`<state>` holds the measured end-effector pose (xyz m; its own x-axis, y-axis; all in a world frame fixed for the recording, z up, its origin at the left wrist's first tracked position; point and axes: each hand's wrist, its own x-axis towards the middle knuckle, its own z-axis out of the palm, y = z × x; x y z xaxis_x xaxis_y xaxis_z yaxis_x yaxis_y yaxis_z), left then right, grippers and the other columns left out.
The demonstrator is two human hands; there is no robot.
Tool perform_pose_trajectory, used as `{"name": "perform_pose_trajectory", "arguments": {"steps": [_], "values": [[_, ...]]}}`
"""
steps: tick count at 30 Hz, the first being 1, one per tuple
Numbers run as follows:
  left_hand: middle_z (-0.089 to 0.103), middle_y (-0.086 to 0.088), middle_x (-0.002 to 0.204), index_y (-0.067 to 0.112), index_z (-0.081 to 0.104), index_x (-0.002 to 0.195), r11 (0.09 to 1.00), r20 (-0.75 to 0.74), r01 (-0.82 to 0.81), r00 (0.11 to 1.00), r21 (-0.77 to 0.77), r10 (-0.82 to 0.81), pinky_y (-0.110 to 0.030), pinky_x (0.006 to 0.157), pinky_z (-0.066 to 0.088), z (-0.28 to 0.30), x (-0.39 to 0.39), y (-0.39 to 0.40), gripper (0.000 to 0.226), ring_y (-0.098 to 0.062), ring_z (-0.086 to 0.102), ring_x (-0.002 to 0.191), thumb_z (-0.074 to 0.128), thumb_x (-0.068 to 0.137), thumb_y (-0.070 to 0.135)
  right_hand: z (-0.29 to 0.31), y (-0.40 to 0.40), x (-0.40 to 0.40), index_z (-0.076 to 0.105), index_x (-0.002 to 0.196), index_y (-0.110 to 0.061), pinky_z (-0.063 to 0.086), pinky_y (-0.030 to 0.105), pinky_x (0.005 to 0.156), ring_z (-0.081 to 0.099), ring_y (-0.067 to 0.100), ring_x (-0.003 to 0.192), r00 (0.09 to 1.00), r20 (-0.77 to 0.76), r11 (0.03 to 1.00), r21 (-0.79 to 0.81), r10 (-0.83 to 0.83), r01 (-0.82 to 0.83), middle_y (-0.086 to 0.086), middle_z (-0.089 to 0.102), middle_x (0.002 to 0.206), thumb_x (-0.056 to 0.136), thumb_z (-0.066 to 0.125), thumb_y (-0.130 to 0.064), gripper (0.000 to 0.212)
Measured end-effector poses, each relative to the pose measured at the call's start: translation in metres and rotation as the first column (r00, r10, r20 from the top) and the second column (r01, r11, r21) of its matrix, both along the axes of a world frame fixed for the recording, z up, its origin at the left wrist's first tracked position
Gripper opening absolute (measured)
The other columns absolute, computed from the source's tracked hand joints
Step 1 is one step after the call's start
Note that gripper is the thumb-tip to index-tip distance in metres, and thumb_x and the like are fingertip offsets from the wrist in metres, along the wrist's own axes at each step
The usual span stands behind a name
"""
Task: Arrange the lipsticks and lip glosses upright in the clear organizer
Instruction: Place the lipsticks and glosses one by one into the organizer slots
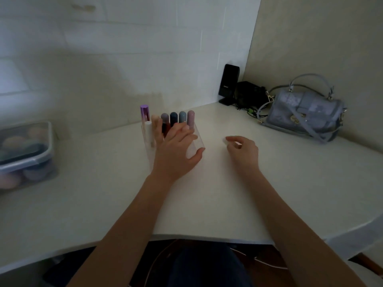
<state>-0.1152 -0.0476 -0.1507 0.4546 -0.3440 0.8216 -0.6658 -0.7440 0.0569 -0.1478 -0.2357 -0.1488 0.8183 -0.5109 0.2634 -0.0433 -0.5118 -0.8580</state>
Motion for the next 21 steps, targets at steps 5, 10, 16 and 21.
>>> {"name": "perform_pose_trajectory", "arguments": {"steps": [5, 10, 16, 21], "values": [[0.068, -0.011, 0.117, 0.004, 0.061, 0.123, 0.996, 0.031, 0.079, 0.997, -0.045, -0.077, -0.047, 0.102, 0.042, 0.001, 0.000, -0.008, 0.043, -0.026, 0.062, 0.111, 0.068, 0.081, 0.014, 0.009, 0.011, 0.003, 0.061, 0.105, -0.008, 0.056, 0.021, 0.078, 0.071, 0.021, 0.091, 0.893, 0.300, 0.579, 0.682, 0.336, -0.447, 0.016, 0.066, 0.107, 0.088, 0.058, 0.001, 0.020], [0.070, -0.014, 0.110, 0.000, 0.056, 0.127, 0.993, -0.026, 0.073, 0.997, -0.092, -0.076, -0.038, 0.100, 0.039, 0.000, 0.002, -0.011, 0.051, -0.026, 0.058, 0.108, 0.072, 0.081, 0.016, 0.010, 0.018, 0.003, 0.061, 0.093, -0.007, 0.056, 0.021, 0.079, 0.068, 0.014, 0.082, 0.823, 0.322, 0.498, 0.674, 0.467, -0.546, 0.009, 0.065, 0.091, 0.085, 0.058, 0.009, 0.018], [0.072, -0.008, 0.100, 0.010, 0.064, 0.112, 0.956, -0.180, 0.081, 0.974, -0.281, -0.136, -0.023, 0.083, 0.043, 0.001, -0.001, -0.012, 0.042, -0.026, 0.066, 0.090, 0.078, 0.073, 0.014, 0.011, 0.018, 0.003, 0.064, 0.099, -0.011, 0.053, 0.017, 0.083, 0.066, 0.009, 0.091, 0.775, 0.400, 0.441, 0.653, 0.490, -0.616, 0.002, 0.070, 0.099, 0.084, 0.062, 0.005, 0.022], [0.062, -0.011, 0.090, 0.005, 0.055, 0.099, 0.912, -0.211, 0.132, 0.951, -0.389, -0.228, -0.023, 0.076, 0.042, 0.002, -0.003, -0.013, 0.039, -0.026, 0.058, 0.084, 0.080, 0.068, 0.007, 0.011, 0.022, 0.001, 0.067, 0.107, -0.015, 0.054, 0.023, 0.087, 0.068, 0.016, 0.096, 0.717, 0.446, 0.323, 0.676, 0.536, -0.662, 0.005, 0.072, 0.098, 0.078, 0.067, -0.011, 0.029]]}}
